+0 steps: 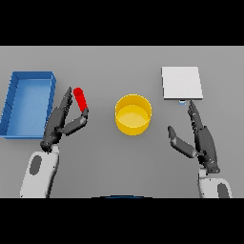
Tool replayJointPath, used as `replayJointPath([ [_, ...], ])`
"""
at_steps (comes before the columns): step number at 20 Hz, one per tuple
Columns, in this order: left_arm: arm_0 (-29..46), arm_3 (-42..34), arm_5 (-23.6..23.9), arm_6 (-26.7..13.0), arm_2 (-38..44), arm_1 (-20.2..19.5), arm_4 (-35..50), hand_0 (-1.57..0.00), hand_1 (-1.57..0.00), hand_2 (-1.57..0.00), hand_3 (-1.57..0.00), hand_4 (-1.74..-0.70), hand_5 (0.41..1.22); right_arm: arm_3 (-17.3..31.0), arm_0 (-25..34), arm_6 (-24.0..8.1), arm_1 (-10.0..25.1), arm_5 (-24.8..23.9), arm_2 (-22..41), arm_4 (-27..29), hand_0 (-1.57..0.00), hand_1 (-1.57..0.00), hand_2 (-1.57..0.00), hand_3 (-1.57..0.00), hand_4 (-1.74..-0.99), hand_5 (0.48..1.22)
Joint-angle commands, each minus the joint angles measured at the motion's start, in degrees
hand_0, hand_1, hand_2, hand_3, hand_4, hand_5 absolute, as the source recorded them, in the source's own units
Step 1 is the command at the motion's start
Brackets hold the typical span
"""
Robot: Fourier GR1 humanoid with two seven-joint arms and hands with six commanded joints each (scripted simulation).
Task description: Pick up the red beaker and tilt it to pour out 1 green nut into yellow bowl. Pick up the yellow bowl and place it on the metallic measuring scale.
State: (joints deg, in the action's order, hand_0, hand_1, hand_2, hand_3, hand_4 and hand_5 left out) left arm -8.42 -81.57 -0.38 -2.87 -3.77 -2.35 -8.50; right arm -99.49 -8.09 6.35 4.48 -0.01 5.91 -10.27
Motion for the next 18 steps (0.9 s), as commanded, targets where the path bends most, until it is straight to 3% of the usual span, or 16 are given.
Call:
replayJointPath([
  [1, -1.9, 2.2, 0.1, 0.1, 0.7, -0.3, -0.1, 0.0, 0.0, 0.0, 0.0, -1.38, 0.738, 0.0, 0.5, -0.3, 0.6, 0.4, -0.6, 0.7, 0.0, 0.0, 0.0, 0.0, -1.321, 0.683],
  [4, -5.6, 8.3, 1.1, 1.2, 2.1, 0.2, -0.3, 0.0, 0.0, 0.0, 0.0, -1.35, 0.72, 0.4, 1.7, -1.9, 0.2, -0.2, -0.8, 0.6, 0.0, 0.0, 0.0, 0.0, -1.337, 0.687],
  [8, -9.1, 14.3, 0.6, 3.7, 3.4, 0.6, 0.3, 0.0, 0.0, 0.0, 0.0, -1.33, 0.714, 0.1, 0.7, -1.0, 0.6, 0.2, -1.3, 1.3, 0.0, 0.0, 0.0, 0.0, -1.338, 0.688],
  [18, -17.9, 23.4, 0.5, 5.3, 5.7, 0.1, 0.4, 0.0, 0.0, 0.0, 0.0, -1.33, 0.715, 1.1, 1.2, -0.5, 0.8, 0.5, -1.5, 1.5, 0.0, 0.0, 0.0, 0.0, -1.311, 0.682],
])
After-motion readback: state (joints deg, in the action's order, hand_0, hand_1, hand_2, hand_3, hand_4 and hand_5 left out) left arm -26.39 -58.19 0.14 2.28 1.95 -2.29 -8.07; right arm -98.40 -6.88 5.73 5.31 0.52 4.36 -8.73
